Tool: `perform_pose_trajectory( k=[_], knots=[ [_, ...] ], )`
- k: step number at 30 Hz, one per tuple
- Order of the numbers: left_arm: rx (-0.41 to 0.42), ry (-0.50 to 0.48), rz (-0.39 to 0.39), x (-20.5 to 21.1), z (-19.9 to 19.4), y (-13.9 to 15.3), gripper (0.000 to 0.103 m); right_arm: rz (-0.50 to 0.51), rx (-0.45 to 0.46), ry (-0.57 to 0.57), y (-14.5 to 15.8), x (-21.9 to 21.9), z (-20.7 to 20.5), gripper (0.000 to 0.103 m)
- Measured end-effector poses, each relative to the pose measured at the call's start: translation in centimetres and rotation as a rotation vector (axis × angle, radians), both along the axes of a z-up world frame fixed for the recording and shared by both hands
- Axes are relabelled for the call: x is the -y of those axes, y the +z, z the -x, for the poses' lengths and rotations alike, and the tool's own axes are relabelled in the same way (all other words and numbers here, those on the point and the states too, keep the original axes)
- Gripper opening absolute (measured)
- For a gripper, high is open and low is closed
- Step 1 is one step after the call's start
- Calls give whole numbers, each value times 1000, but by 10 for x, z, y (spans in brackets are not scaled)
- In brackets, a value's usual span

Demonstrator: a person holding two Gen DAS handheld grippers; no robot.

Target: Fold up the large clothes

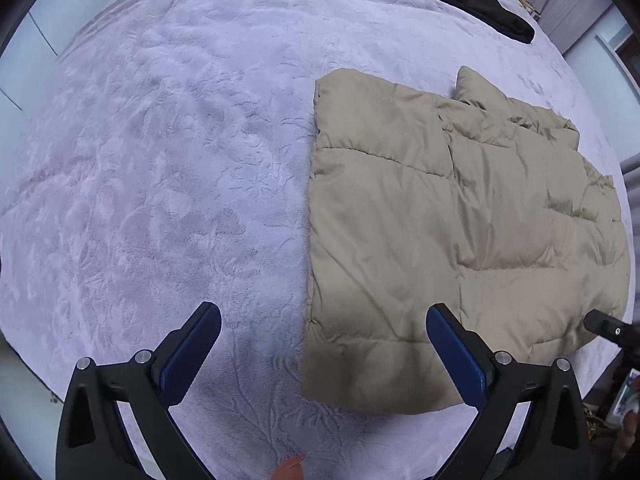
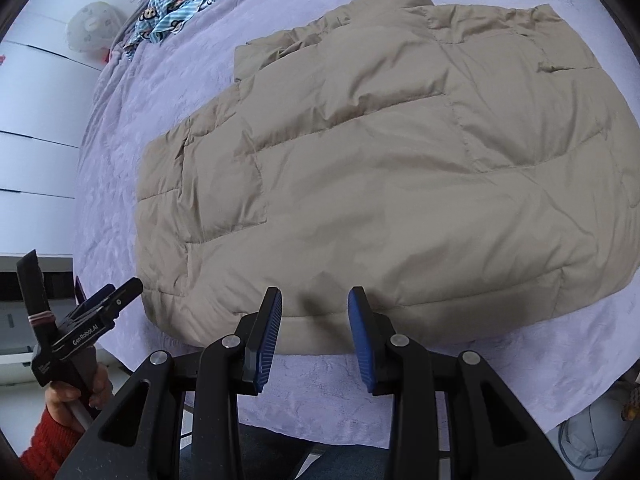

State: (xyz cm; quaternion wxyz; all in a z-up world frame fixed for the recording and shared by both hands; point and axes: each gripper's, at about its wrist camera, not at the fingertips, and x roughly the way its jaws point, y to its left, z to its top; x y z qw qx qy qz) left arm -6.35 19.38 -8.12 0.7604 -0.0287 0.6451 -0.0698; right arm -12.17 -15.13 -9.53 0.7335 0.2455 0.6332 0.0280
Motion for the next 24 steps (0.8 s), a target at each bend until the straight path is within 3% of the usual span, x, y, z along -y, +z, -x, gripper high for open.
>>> perform_pose_trajectory(
  k=[1,3,4,8,19,24],
  knots=[
    [-5,2,12,-1,-3,-2,103,-17,-2,-8,-2,-1,-1,59],
    [-9,1,11,-2,-9,-6,103,-44,0,-24,-4,-1,-1,71],
    [-6,0,8,-3,-12,-8,103,-52,2,-29,-4,-1,-2,73],
    [-13,-4,32,-9,-25,-19,103,-59,-8,-39,-7,0,-1,73],
    [-183,-99,436,-8,-66,-69,103,-51,-46,-33,-13,2,-2,74],
    [-229,-124,494,16,-79,-90,103,-44,-56,-15,-15,-1,-3,74]
  ],
)
